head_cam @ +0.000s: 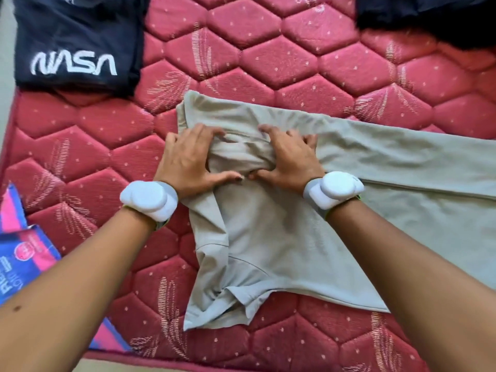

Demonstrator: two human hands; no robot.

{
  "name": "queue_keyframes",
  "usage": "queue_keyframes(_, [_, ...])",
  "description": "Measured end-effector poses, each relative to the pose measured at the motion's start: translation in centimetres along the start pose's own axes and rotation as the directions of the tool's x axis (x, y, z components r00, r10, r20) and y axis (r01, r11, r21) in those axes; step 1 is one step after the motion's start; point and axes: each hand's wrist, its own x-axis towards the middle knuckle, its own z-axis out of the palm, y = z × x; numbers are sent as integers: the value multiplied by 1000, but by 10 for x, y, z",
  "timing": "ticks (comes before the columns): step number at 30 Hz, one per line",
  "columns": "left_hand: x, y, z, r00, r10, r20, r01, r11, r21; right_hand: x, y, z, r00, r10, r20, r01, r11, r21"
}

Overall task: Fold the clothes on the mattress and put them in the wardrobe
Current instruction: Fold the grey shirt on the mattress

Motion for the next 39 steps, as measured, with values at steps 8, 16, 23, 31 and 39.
queue_keyframes(8, [-38,-12,-12,908,413,-78,-404,909,107,-34,-5,22,859,-409,-307,334,903,-269])
queue_keyframes(16, [-26,-7,-27,982,166,-91,-187,927,-324,-15,-11,-22,988,-154,-21,151,921,359])
queue_keyframes(23, [-24,0,-51,947,309,-92,-322,891,-321,-4,-14,-52,957,-134,258,-7,877,481])
queue_keyframes(31, [7,-60,-14,904,-367,-219,228,848,-479,-5,-30,-22,892,-210,399,235,972,-13])
queue_keyframes(39, [56,-67,-28,969,-189,161,246,814,-527,-27,-60,28,854,-519,-36,507,845,-169])
